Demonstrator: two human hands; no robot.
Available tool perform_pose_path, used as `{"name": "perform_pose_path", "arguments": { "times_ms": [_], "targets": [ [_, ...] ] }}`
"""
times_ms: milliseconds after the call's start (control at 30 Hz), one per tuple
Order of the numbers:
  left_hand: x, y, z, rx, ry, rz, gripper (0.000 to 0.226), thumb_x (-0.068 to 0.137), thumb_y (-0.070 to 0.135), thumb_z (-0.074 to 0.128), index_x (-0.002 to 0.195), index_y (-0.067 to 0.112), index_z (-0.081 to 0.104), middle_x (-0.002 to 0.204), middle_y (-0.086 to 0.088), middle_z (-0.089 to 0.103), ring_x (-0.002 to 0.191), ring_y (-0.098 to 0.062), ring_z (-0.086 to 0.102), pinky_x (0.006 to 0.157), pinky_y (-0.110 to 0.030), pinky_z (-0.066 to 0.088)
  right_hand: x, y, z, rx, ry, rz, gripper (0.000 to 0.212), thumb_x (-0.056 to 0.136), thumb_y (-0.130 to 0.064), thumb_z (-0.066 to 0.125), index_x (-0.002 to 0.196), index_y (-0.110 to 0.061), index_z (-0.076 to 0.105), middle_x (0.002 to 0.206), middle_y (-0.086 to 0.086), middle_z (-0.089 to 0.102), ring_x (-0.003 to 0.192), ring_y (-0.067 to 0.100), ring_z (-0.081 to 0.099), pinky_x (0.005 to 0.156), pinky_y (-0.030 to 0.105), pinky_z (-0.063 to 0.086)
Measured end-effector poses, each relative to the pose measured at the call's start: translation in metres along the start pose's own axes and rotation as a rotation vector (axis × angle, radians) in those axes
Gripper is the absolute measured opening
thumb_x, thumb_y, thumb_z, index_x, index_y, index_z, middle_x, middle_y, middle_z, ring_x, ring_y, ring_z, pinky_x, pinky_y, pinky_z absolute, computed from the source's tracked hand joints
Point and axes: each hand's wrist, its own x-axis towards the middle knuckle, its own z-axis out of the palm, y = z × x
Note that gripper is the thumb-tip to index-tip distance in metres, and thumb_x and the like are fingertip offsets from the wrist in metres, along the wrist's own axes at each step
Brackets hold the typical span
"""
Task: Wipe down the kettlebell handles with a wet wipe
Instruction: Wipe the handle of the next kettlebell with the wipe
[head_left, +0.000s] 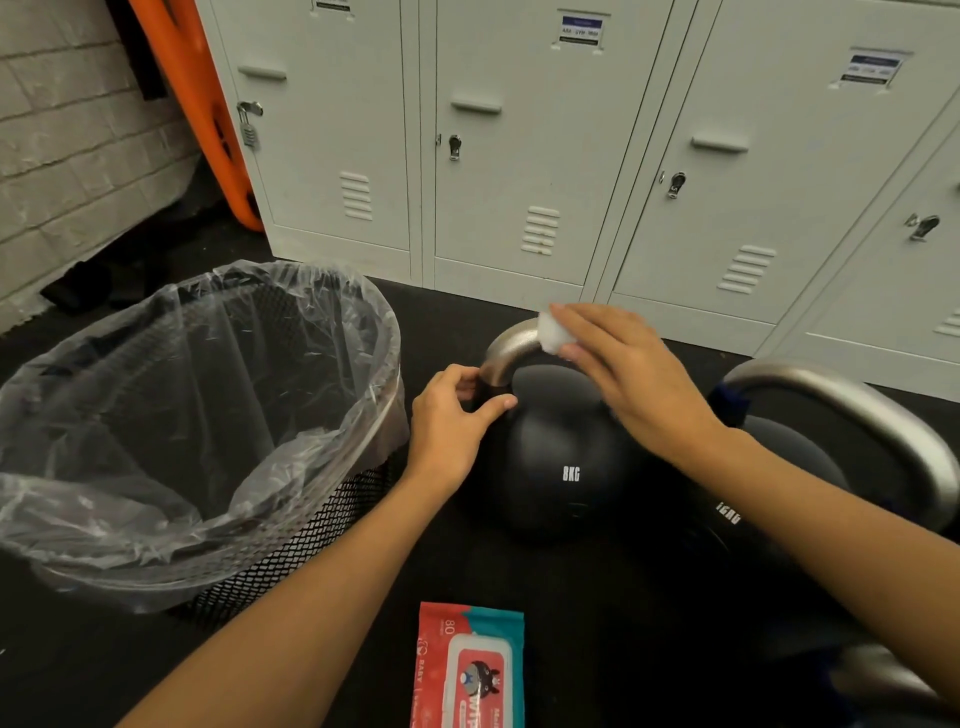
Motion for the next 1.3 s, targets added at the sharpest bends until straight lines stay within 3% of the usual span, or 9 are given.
{"name": "perform_pose_path", "arguments": {
  "times_ms": [100, 233, 400, 500, 633, 833, 900, 1033, 1300],
  "targets": [
    [-0.001, 0.0, 0.0, 0.0, -0.008, -0.006, 0.041, 0.076, 0.031, 0.079, 0.111, 0.017, 0.064, 0.106, 0.003, 0.065, 0.095, -0.002, 0.059, 0.077, -0.01, 0.043, -0.012, 0.007, -0.014, 0.152, -0.011, 0.178, 0.041, 0.098, -0.024, 0.058, 0.138, -0.016, 0.056, 0.137, 0.001, 0.057, 0.124, 0.015, 0.048, 0.104, 0.003, 0.023],
    [-0.004, 0.0, -0.001, -0.026, -0.018, -0.017, 0.039, 0.079, 0.03, 0.076, 0.115, 0.02, 0.062, 0.109, 0.007, 0.062, 0.098, 0.001, 0.057, 0.075, -0.007, 0.04, -0.019, -0.001, -0.028, 0.261, 0.038, 0.33, 0.038, 0.091, -0.008, 0.065, 0.129, -0.016, 0.064, 0.133, -0.003, 0.061, 0.127, 0.009, 0.053, 0.112, 0.02, 0.034],
    [-0.005, 0.003, -0.003, -0.136, -0.033, -0.076, 0.031, 0.09, 0.017, 0.058, 0.12, 0.019, 0.064, 0.111, 0.002, 0.065, 0.103, -0.005, 0.06, 0.081, -0.01, 0.042, -0.028, -0.043, -0.029, 0.517, 0.163, 0.672, 0.025, 0.091, -0.014, 0.067, 0.114, -0.023, 0.073, 0.103, -0.018, 0.071, 0.1, 0.003, 0.066, 0.094, 0.013, 0.047],
    [-0.006, 0.007, -0.007, -0.184, -0.032, -0.1, 0.03, 0.092, 0.014, 0.052, 0.117, 0.019, 0.067, 0.103, 0.007, 0.068, 0.093, 0.006, 0.059, 0.074, -0.003, 0.042, -0.029, -0.056, -0.009, 0.875, 0.137, 0.929, 0.022, 0.092, -0.017, 0.067, 0.113, -0.017, 0.073, 0.098, -0.007, 0.076, 0.096, 0.005, 0.07, 0.093, 0.027, 0.053],
    [-0.007, 0.009, -0.011, -0.202, -0.051, -0.113, 0.029, 0.092, 0.013, 0.051, 0.115, 0.019, 0.067, 0.096, 0.011, 0.068, 0.09, 0.005, 0.061, 0.079, -0.011, 0.045, -0.013, -0.063, 0.008, 1.198, 0.159, 1.194, 0.027, 0.098, -0.007, 0.056, 0.123, 0.0, 0.063, 0.117, 0.01, 0.069, 0.102, 0.016, 0.068, 0.088, 0.024, 0.054],
    [-0.01, 0.011, -0.017, -0.183, -0.099, -0.098, 0.031, 0.09, 0.009, 0.053, 0.117, 0.021, 0.064, 0.098, 0.016, 0.065, 0.095, 0.005, 0.059, 0.083, -0.012, 0.044, 0.003, -0.085, 0.037, 1.051, -0.017, 1.022, 0.034, 0.104, -0.013, 0.043, 0.135, -0.015, 0.057, 0.132, 0.004, 0.063, 0.128, 0.018, 0.053, 0.113, 0.034, 0.036],
    [-0.01, 0.011, -0.017, -0.181, -0.103, -0.089, 0.034, 0.09, 0.008, 0.052, 0.119, 0.02, 0.063, 0.099, 0.016, 0.065, 0.096, 0.006, 0.058, 0.082, -0.011, 0.044, 0.001, -0.092, 0.042, 0.864, -0.15, 0.964, 0.045, 0.106, -0.016, 0.037, 0.15, -0.025, 0.038, 0.144, 0.001, 0.052, 0.133, 0.016, 0.045, 0.105, 0.024, 0.032],
    [-0.011, 0.009, -0.015, -0.179, -0.091, -0.079, 0.037, 0.089, 0.005, 0.05, 0.121, 0.019, 0.062, 0.1, 0.016, 0.064, 0.095, 0.009, 0.058, 0.08, -0.009, 0.044, -0.006, -0.096, 0.046, 0.634, -0.326, 0.817, 0.062, 0.104, -0.014, 0.039, 0.157, -0.029, 0.011, 0.13, 0.0, 0.055, 0.106, 0.007, 0.054, 0.085, 0.017, 0.039],
    [-0.011, 0.007, -0.011, -0.228, -0.081, -0.104, 0.036, 0.089, 0.004, 0.05, 0.118, 0.021, 0.062, 0.107, 0.009, 0.066, 0.102, -0.001, 0.06, 0.093, -0.023, 0.048, 0.009, -0.077, 0.047, 0.89, -0.213, 0.896, 0.043, 0.091, -0.001, 0.052, 0.128, -0.023, 0.056, 0.115, -0.005, 0.065, 0.11, 0.011, 0.059, 0.093, 0.028, 0.046]
  ]
}}
